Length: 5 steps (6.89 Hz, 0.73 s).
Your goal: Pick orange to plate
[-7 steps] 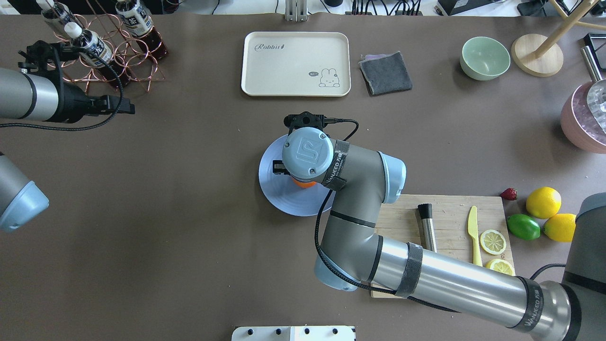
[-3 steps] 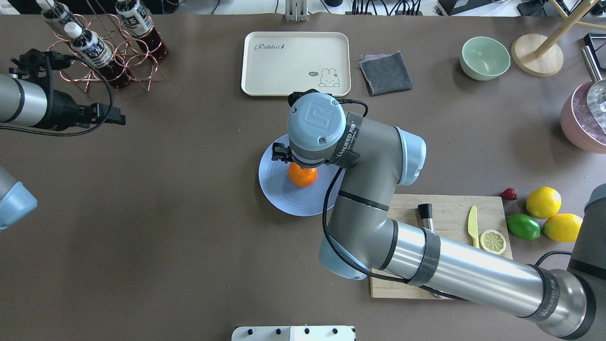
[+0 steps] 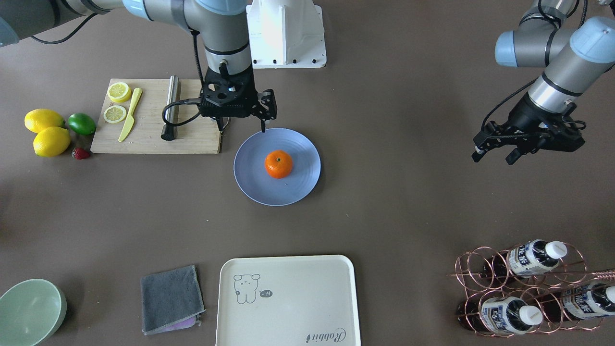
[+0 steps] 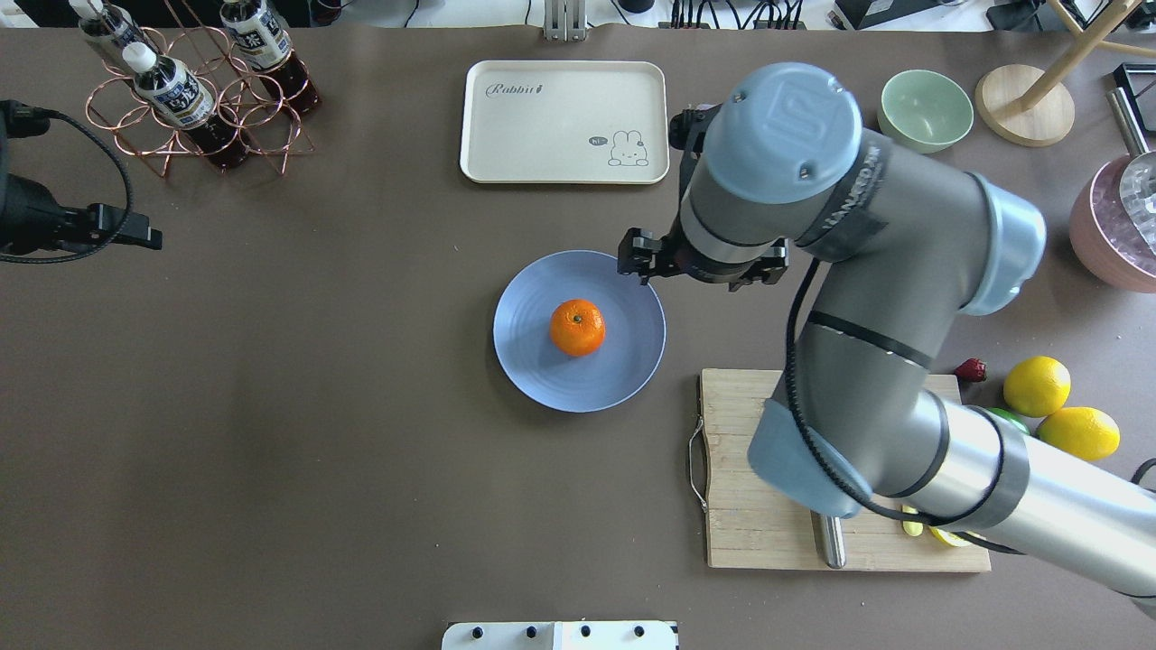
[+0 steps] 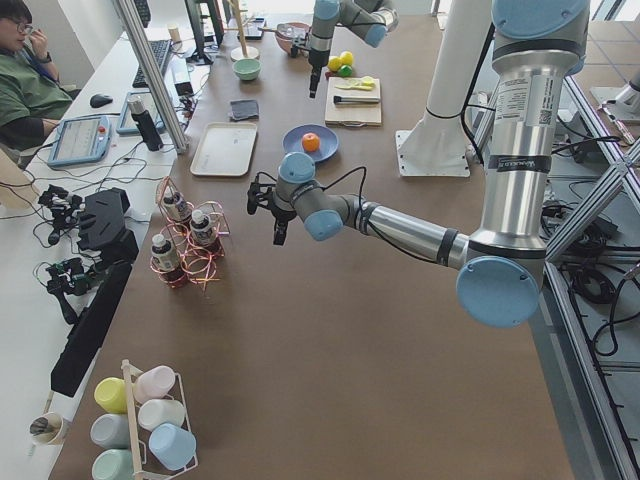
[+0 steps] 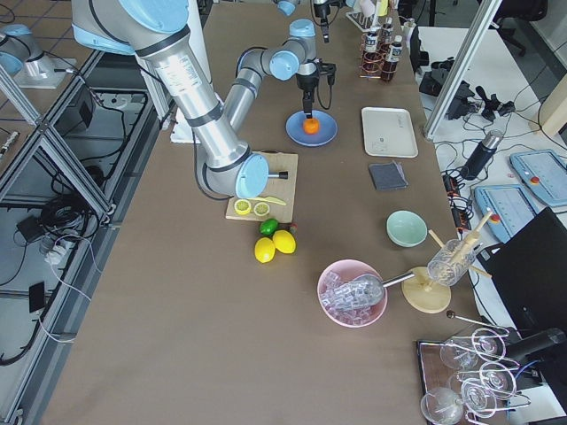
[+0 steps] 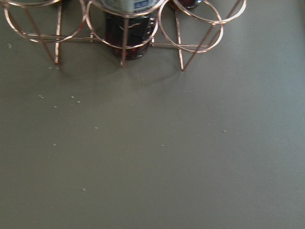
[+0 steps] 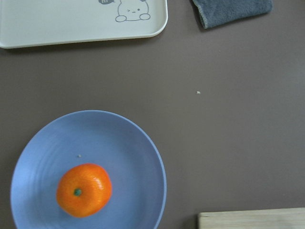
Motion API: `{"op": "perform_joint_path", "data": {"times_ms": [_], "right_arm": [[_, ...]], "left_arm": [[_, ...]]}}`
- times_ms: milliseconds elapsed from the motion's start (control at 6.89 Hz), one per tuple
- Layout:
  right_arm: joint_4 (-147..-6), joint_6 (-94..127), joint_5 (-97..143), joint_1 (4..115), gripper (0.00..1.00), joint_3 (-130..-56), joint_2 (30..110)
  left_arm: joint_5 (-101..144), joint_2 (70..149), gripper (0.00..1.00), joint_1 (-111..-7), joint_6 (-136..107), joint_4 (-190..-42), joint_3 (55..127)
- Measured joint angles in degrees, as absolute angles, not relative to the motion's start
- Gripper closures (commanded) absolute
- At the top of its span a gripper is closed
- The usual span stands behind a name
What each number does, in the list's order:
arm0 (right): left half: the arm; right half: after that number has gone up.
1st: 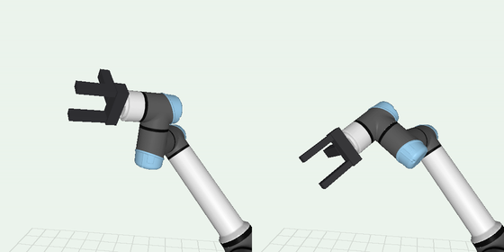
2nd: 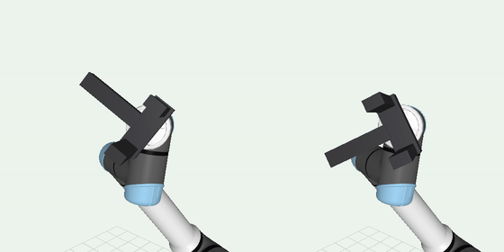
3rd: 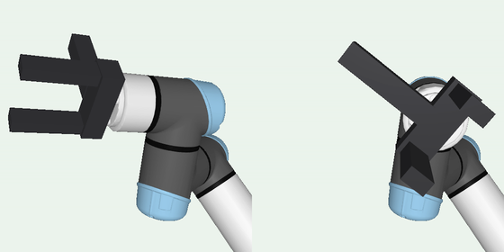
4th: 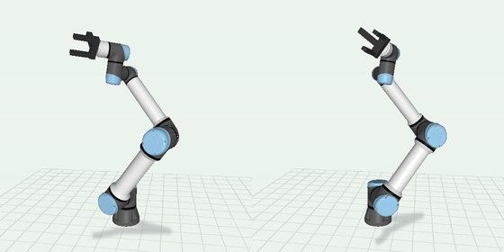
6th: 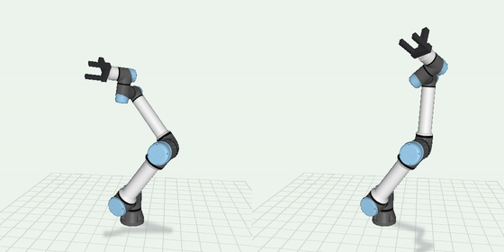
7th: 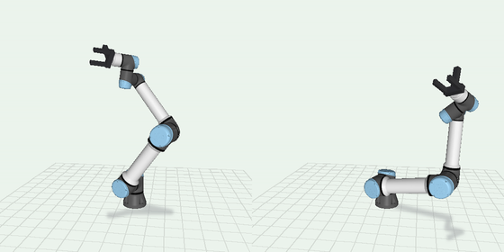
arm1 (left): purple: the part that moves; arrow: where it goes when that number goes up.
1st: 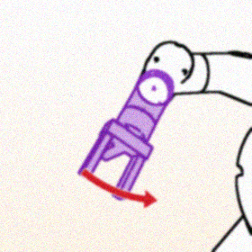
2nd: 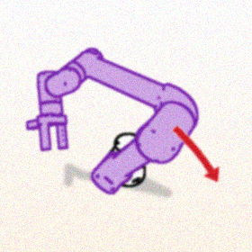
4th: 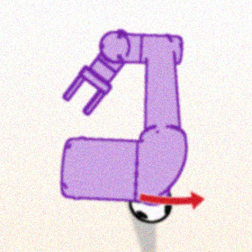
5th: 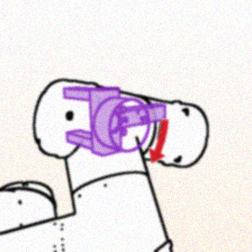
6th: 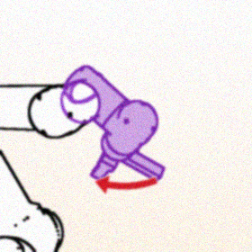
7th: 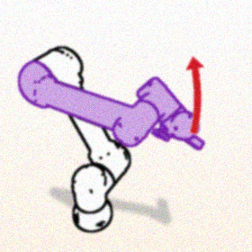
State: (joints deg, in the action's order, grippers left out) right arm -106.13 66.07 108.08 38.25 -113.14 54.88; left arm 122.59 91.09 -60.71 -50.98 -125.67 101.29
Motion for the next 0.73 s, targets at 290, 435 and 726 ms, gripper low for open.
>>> {"op": "perform_joint_path", "data": {"times_ms": [290, 435, 726], "right_arm": [[-106.55, 47.75, 117.18, 50.05, 0.0, -116.1, 66.19], [-106.44, 37.77, 121.36, 56.91, 0.0, -115.21, 71.09], [-106.29, 21.28, 128.41, 70.04, 0.0, -112.67, 80.5]], "left_arm": [[126.15, 87.53, 0.02, -71.84, -32.81, -118.49, 101.27], [127.11, 87.41, 0.02, -79.14, -19.0, -110.08, 101.36], [127.78, 88.81, 0.02, -89.31, 0.37, -95.63, 101.22]]}}
